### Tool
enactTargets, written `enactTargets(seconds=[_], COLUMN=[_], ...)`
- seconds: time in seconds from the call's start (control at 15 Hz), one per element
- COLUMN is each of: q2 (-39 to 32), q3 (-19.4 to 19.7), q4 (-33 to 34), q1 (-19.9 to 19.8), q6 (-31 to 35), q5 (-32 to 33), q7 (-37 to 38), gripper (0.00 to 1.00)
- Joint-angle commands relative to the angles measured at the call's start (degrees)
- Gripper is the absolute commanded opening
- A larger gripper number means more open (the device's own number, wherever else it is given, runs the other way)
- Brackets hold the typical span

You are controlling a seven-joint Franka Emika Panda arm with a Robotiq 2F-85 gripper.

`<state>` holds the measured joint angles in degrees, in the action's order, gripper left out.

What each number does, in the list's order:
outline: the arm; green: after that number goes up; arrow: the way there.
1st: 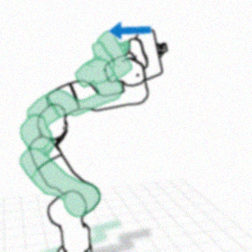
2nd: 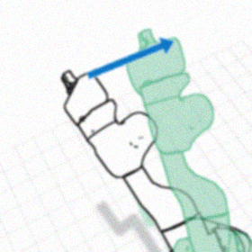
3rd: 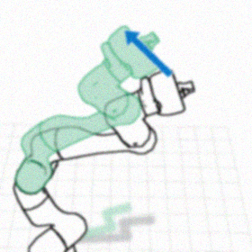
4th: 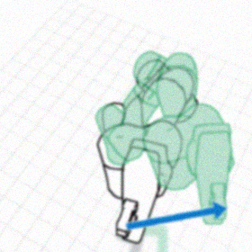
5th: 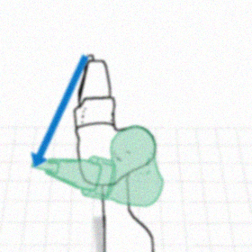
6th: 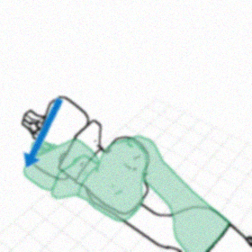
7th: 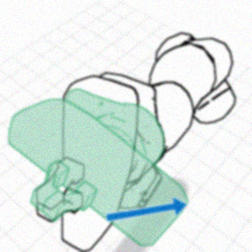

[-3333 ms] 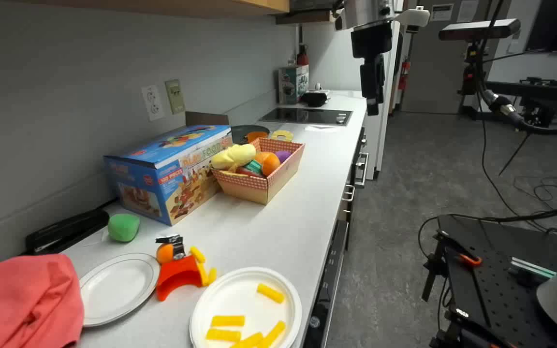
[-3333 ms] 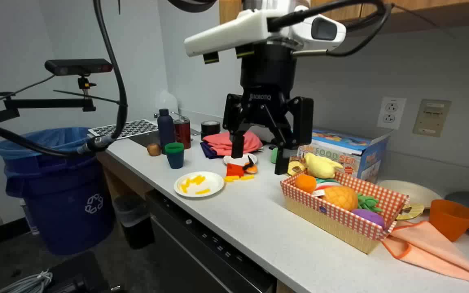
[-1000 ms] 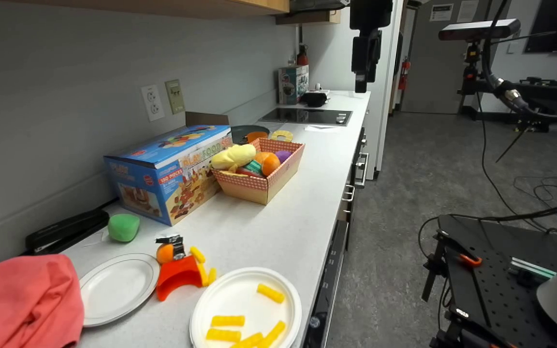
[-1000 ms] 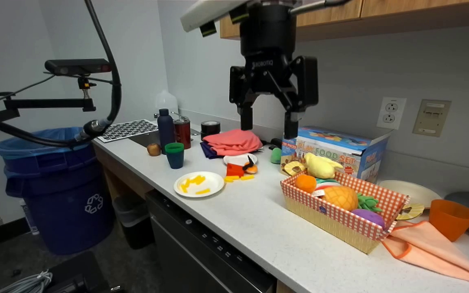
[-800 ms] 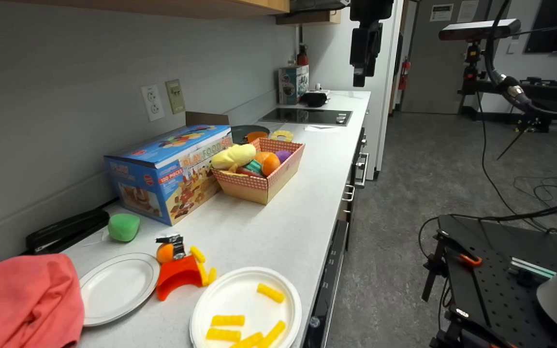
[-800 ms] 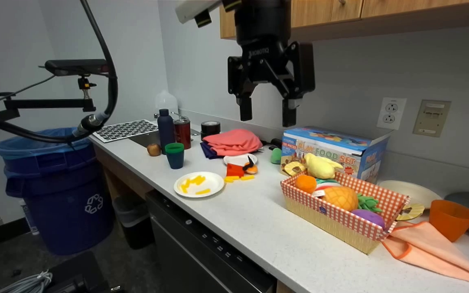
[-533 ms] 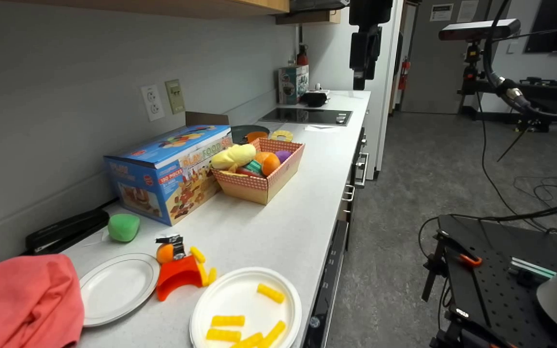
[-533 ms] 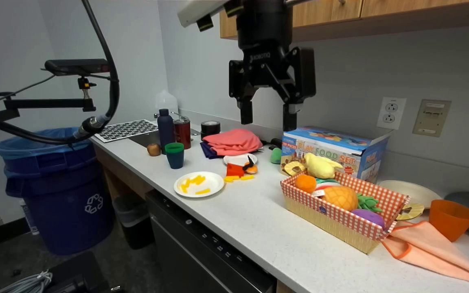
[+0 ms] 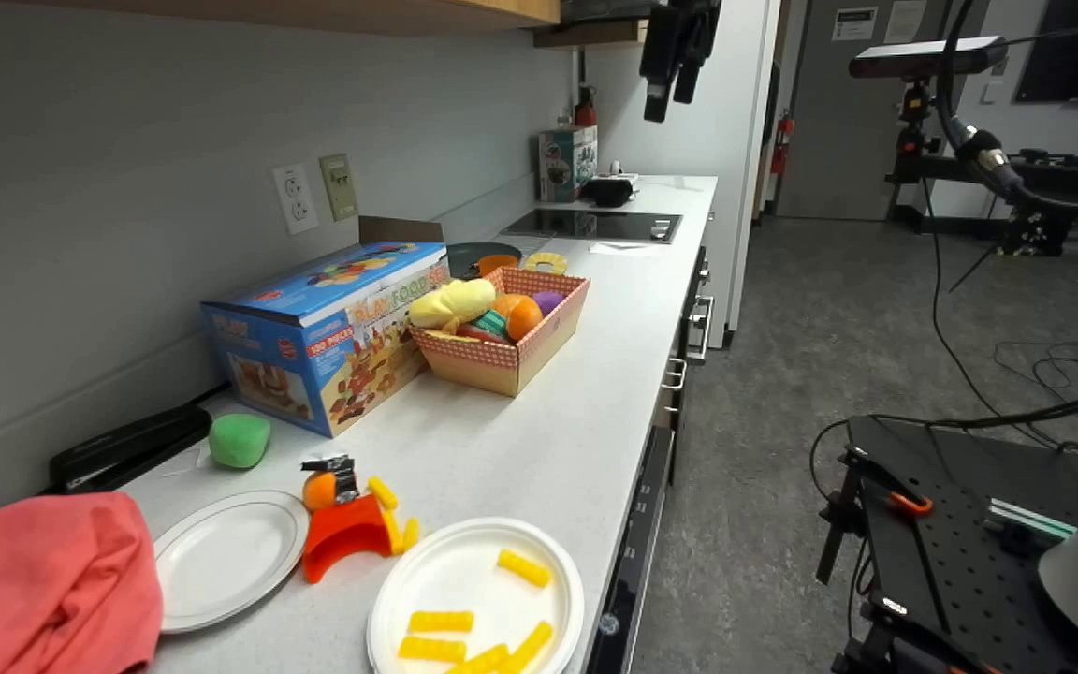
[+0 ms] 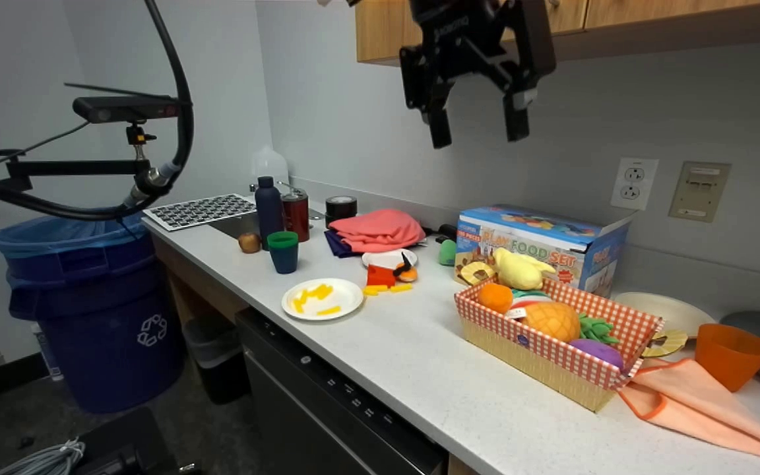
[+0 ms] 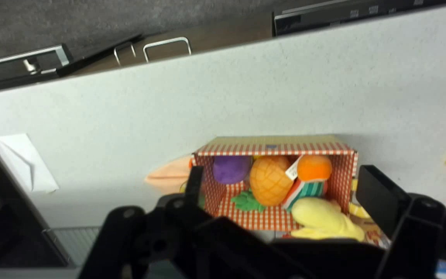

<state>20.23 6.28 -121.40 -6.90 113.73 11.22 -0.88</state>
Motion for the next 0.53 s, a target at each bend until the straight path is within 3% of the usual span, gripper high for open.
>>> enactTargets(seconds=[0.0, 0.47], q2=[-0.7, -5.6], q3=[-1.2, -2.3], q4=[6.9, 17.0], q1=[-0.4, 0.3], q6=[1.3, 8.5], q5=[1.8, 0.7], q7=[2.0, 3.2], gripper=[1.0, 1.0])
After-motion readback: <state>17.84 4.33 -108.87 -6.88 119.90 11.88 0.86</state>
